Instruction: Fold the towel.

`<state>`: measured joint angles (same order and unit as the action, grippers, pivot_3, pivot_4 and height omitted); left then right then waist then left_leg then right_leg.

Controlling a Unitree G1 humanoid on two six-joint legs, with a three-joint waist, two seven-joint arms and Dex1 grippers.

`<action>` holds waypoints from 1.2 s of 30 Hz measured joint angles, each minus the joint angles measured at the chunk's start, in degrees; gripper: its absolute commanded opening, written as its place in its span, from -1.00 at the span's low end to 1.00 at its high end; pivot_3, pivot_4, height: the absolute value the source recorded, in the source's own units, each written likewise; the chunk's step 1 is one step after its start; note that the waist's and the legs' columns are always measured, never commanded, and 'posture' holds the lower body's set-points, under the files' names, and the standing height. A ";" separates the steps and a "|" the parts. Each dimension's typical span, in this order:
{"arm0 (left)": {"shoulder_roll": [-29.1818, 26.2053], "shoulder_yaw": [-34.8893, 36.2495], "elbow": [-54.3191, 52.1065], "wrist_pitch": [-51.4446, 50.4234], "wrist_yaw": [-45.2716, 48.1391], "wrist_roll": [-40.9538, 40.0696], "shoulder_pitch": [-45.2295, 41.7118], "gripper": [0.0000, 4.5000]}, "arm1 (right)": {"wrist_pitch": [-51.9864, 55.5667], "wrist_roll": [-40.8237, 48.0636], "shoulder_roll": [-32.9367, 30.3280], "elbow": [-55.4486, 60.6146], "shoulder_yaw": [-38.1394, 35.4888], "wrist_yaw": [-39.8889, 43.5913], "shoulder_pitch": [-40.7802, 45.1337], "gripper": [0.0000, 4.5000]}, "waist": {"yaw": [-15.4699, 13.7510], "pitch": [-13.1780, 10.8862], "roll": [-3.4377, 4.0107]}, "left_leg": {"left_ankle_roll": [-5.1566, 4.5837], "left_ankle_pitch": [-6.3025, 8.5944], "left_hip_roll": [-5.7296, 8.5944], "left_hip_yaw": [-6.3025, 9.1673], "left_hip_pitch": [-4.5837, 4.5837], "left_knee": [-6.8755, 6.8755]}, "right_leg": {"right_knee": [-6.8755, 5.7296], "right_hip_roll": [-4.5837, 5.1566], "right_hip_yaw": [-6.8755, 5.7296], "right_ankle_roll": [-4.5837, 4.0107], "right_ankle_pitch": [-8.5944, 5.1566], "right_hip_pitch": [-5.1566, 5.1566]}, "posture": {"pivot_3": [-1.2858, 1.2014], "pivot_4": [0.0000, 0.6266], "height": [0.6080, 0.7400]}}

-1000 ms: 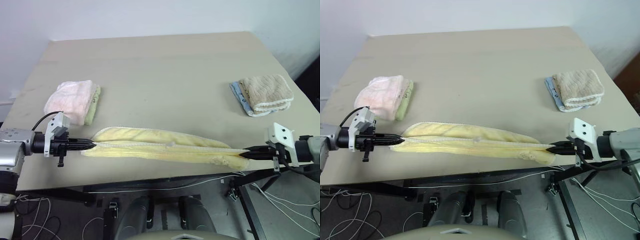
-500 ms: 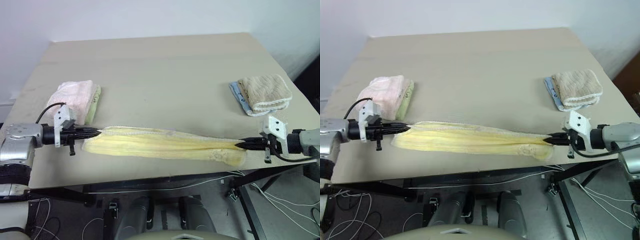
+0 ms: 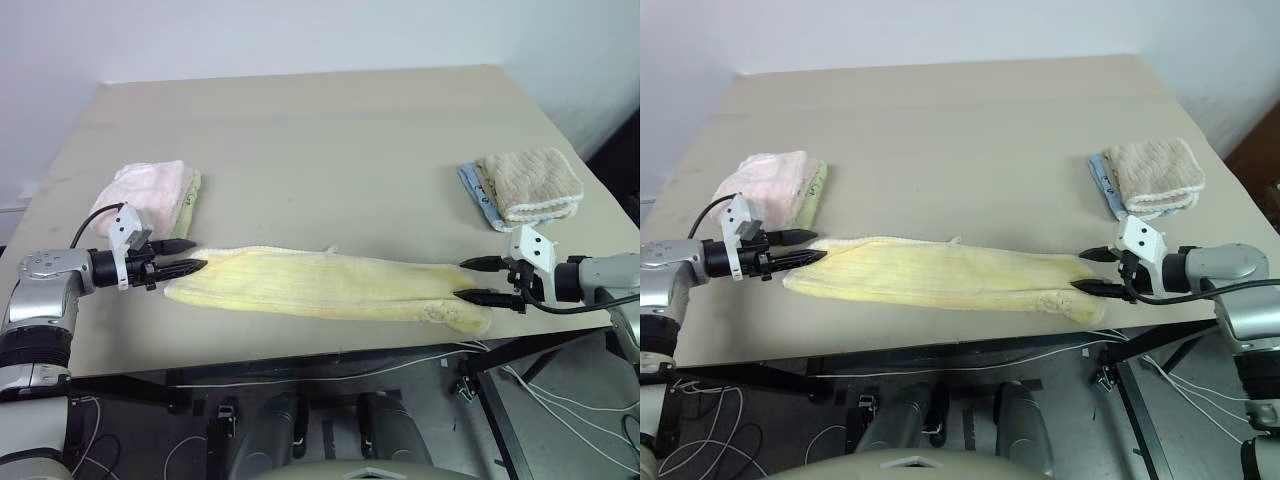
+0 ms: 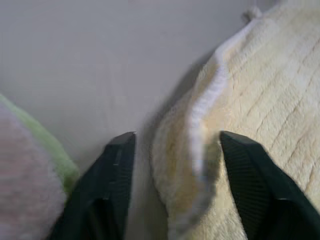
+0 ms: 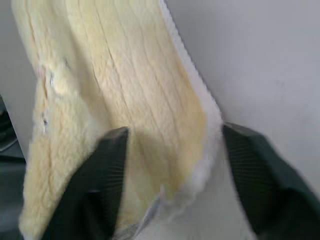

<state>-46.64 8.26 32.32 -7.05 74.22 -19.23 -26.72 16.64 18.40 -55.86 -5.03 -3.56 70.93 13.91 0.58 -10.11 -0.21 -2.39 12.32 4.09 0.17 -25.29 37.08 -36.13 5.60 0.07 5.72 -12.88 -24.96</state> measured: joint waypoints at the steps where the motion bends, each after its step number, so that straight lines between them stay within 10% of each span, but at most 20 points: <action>1: 0.24 1.07 -0.50 -0.12 -1.10 -0.51 0.01 0.47 | 0.85 0.50 0.00 0.35 -0.36 -0.30 0.00 0.93 | -0.05 0.00 0.00 | 0.00 0.00 0.00 0.00 0.00 0.00 | 0.00 0.00 0.00 0.00 0.00 0.00 | 0.03 -0.52 1.00; 25: 2.74 2.23 -38.54 -25.17 -6.41 -17.00 13.57 0.47 | 45.69 30.08 3.13 16.74 -25.50 -15.51 -7.80 0.98 | -0.18 0.00 0.01 | -0.04 0.03 0.00 0.03 -0.01 -0.04 | 0.12 0.03 0.01 -0.17 -0.10 0.10 | 0.03 -0.52 1.00; 36: 10.72 -7.75 -40.14 -24.00 -8.46 -14.87 12.66 0.47 | 72.21 68.45 6.27 14.23 -41.10 -40.45 -16.25 0.98 | -0.16 0.04 0.02 | -0.12 0.03 -0.02 0.03 -0.01 -0.07 | 0.25 0.05 0.00 -0.16 -0.11 0.19 | 0.03 -0.52 1.00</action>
<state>-35.93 0.51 -7.82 -31.06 65.76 -34.10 -14.06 88.85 86.85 -49.59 9.20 -44.66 30.48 -2.34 0.42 -10.08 -0.20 -2.51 12.35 4.07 0.20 -25.30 37.01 -35.88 5.65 0.07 5.56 -13.00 -24.77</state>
